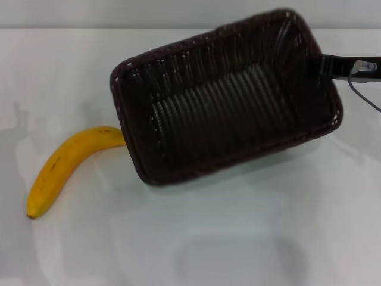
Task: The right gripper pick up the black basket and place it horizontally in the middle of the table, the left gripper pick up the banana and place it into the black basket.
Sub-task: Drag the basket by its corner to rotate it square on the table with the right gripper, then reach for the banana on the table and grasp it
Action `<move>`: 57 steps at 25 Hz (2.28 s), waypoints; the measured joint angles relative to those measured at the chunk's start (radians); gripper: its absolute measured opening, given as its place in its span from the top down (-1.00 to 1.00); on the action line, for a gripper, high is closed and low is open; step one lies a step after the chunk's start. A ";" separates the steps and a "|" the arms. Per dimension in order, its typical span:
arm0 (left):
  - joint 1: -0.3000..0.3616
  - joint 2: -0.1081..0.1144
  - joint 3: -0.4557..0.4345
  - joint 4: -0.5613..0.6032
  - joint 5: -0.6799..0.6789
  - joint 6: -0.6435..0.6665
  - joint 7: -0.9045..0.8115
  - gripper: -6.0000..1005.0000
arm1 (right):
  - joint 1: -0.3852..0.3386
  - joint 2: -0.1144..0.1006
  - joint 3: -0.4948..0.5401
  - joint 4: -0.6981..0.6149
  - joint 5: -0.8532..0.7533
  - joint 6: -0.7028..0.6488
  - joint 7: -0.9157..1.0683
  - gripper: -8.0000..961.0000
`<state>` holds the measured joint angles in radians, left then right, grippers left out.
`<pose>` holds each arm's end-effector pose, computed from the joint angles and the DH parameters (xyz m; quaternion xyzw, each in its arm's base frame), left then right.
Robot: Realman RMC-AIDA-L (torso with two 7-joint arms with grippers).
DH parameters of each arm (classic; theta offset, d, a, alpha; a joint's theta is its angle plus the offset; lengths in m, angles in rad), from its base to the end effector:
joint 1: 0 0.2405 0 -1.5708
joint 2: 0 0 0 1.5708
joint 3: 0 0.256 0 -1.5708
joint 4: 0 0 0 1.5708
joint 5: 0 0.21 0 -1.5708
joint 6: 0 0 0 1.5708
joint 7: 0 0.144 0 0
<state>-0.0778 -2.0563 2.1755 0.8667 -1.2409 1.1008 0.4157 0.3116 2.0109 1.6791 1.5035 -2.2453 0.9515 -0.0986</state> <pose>-0.3183 0.2894 0.0221 -0.4968 -0.3117 -0.2966 0.7537 0.1853 0.3709 0.0377 -0.7718 0.5292 0.1763 0.3052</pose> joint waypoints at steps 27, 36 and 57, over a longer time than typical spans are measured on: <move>-0.025 0.001 -0.024 -0.006 0.002 -0.022 0.027 -0.76 | 0.032 -0.001 0.091 -0.156 0.035 -0.386 -0.449 -0.69; -0.018 -0.018 -0.080 0.006 0.061 -0.018 0.045 -0.76 | 0.026 0.001 0.064 -0.313 0.213 -0.733 -0.722 -0.68; -0.029 -0.019 -0.086 0.021 0.120 0.119 0.043 -0.76 | 0.011 -0.006 -0.207 -0.481 0.205 -1.479 -0.650 -0.67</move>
<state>-0.1069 -2.0748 2.0899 0.8877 -1.1209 1.2197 0.4585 0.3223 2.0044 1.4717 1.0222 -2.0400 -0.5279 -0.7487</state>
